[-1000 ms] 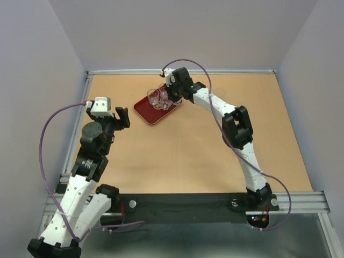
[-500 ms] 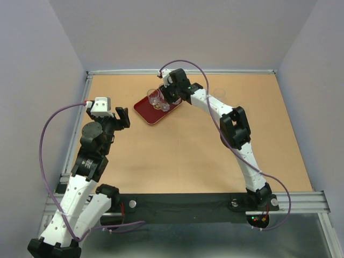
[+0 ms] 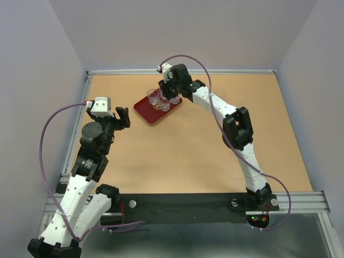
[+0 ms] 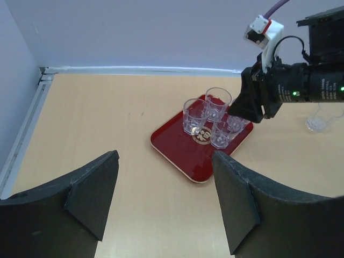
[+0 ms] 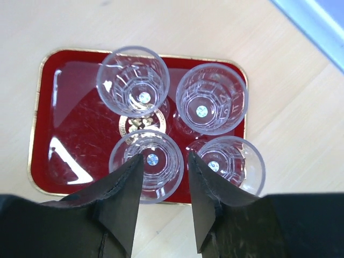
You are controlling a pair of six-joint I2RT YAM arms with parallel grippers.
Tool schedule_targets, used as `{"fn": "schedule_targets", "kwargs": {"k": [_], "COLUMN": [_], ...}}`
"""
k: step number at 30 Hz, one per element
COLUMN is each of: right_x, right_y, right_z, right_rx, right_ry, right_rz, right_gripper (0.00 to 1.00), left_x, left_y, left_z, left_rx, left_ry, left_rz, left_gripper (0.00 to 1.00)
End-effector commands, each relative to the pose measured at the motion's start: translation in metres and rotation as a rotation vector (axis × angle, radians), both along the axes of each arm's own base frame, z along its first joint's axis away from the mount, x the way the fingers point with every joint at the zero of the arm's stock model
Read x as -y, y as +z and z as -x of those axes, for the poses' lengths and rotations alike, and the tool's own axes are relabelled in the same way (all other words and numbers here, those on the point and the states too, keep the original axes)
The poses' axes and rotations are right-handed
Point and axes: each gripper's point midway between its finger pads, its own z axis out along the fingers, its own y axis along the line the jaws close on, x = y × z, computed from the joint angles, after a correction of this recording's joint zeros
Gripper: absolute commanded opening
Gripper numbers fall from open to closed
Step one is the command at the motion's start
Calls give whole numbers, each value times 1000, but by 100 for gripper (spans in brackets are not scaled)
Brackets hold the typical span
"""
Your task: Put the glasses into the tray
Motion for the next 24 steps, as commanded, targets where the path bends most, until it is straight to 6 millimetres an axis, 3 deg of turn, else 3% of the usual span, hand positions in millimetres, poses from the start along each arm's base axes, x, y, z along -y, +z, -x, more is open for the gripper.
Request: {"fn": "schedule_targets", "kwargs": {"k": [1, 5, 9, 12, 13, 16, 19, 24], "right_x": [-5, 9, 42, 69, 90, 121, 175, 239], "right_y": [102, 116, 113, 108, 104, 96, 86, 70], "right_z": [11, 34, 69, 81, 87, 98, 108, 139], "right_rx": [151, 175, 156, 145, 131, 94, 54, 20], "right_ry": [35, 87, 109, 88, 65, 33, -48, -148], "right_rz": [-117, -85, -35, -6, 4, 0, -11, -19], "right_gripper": [44, 44, 44, 44, 44, 44, 44, 44], "left_x": [1, 7, 23, 37, 40, 60, 86, 132], "left_y": [16, 16, 12, 9, 7, 5, 2, 6], "left_z": [1, 0, -2, -3, -3, -3, -5, -12], "left_rx": [74, 76, 61, 50, 45, 37, 8, -70], "left_ry": [-15, -48, -128, -206, -224, -324, -452, -618], "left_rz": [2, 2, 3, 7, 9, 39, 100, 227], "left_gripper": [81, 81, 81, 81, 81, 82, 83, 84]}}
